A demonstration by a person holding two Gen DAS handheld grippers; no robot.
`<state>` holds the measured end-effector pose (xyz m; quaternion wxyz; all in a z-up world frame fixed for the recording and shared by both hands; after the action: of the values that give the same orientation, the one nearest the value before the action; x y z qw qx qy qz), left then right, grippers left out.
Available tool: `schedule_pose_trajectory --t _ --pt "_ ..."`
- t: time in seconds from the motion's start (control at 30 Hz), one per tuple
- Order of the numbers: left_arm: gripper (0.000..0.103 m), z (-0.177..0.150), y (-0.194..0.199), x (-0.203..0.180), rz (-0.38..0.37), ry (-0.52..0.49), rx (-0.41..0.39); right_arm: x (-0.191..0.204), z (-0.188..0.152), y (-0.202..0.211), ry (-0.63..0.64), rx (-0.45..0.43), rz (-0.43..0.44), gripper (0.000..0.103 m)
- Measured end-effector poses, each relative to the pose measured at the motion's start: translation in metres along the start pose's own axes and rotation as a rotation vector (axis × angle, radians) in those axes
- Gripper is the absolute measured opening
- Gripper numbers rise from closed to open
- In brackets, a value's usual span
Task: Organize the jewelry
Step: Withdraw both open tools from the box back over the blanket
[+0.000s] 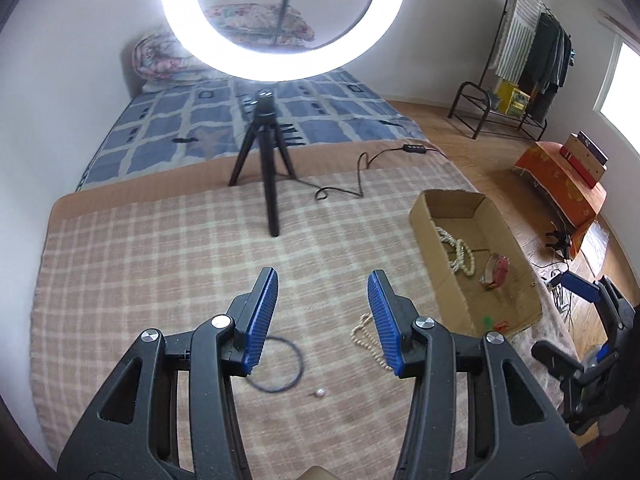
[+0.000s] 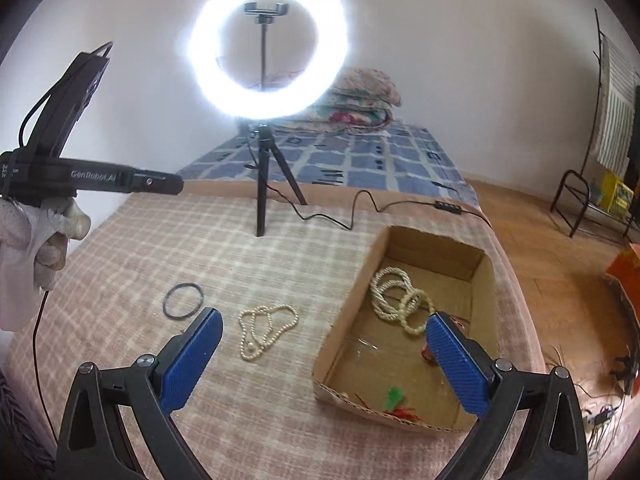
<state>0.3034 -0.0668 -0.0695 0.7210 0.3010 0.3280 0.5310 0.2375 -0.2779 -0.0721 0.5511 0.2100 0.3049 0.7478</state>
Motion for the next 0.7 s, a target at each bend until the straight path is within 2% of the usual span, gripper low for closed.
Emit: schedule_pose_trajectory --t 0.3,0.47,0.7 --pt "0.048 -0.038 -0.002 0.052 0.03 0.062 0.053 0.023 0.011 -0.018 -0.012 0.01 0.084 0.091" --pt "0.048 -0.05 -0.009 0.074 0.027 0.111 0.076 0.036 0.013 -0.034 -0.024 0.051 0.137 0.081" --pt "0.048 -0.068 -0.024 0.088 0.031 0.129 0.126 0.055 0.012 -0.056 -0.044 0.117 0.195 0.07"
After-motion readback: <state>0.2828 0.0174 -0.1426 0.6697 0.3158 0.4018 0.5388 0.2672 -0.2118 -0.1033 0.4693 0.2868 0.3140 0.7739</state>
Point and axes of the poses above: each gripper's, at about its wrist camera, not at the fingertips, and y roughly against the way its jaws point, x to its left, z to its top, the point moved 8 cm from there along -y, roughly the way its jaws point, and after that the axes turned 4 degrees about x, right-handed, at the moved point
